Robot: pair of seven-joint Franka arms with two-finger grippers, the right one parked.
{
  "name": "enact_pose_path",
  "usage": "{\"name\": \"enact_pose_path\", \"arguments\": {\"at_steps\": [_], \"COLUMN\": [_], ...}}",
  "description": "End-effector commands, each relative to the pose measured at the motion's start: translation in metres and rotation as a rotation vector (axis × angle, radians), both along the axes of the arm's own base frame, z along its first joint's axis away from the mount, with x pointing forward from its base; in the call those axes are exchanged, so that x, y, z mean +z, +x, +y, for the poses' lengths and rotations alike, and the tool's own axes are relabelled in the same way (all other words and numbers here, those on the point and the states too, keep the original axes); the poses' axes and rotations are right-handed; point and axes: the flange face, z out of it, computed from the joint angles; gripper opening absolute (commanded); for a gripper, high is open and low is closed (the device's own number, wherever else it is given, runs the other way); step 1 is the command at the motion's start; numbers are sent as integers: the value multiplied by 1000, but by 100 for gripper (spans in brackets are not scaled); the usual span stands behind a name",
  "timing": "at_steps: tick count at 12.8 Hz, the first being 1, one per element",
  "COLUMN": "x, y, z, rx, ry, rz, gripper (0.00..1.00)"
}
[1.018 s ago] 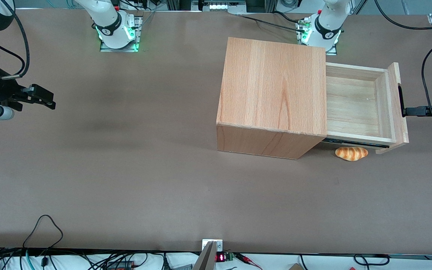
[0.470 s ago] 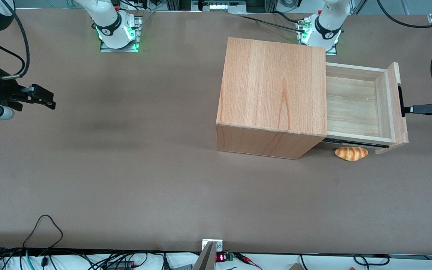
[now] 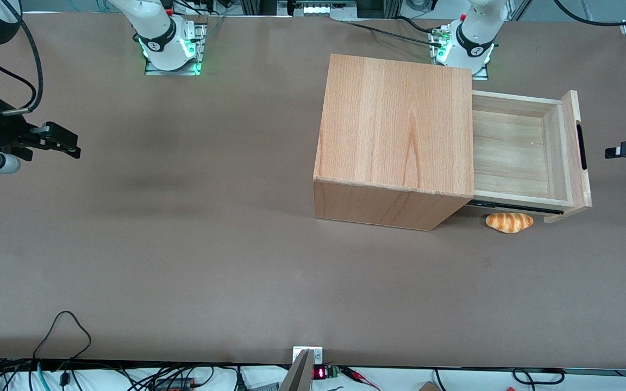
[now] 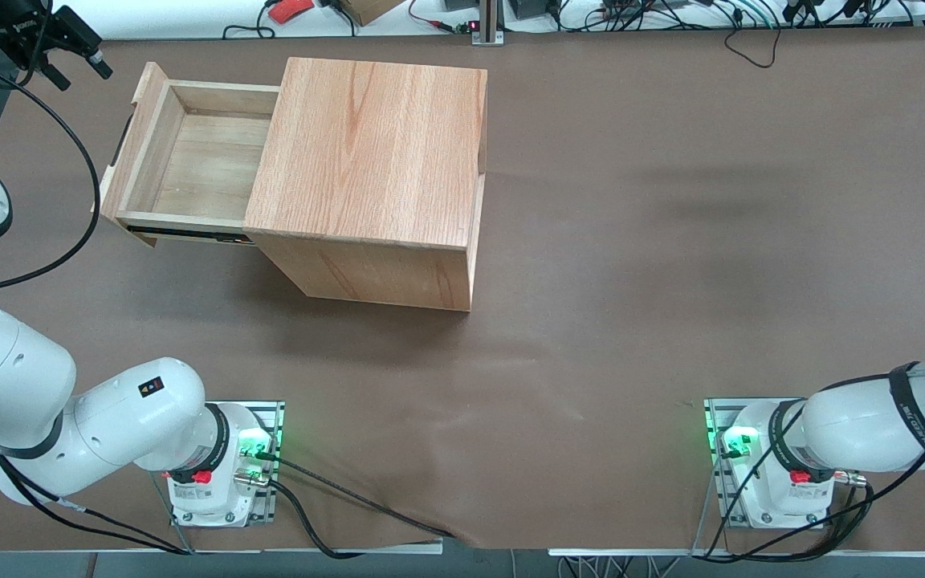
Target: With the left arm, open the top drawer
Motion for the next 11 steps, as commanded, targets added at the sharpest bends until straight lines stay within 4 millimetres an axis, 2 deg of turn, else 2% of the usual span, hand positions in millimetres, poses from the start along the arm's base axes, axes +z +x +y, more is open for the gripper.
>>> {"name": "enact_pose_path", "arguments": {"at_steps": [1, 4, 5, 7, 8, 9, 11], "x": [40, 78, 82, 85, 88, 96, 97], "y": [-5, -8, -9, -9, -10, -16, -21], "z": [-40, -122, -137, -159, -158, -172, -175], "rx": [-4, 28, 45, 47, 52, 28, 41], "ry": [73, 176, 186, 191, 196, 210, 258], "rz": [-27, -55, -56, -59, -67, -88, -81], "gripper": [100, 100, 100, 100, 100, 100, 100]}}
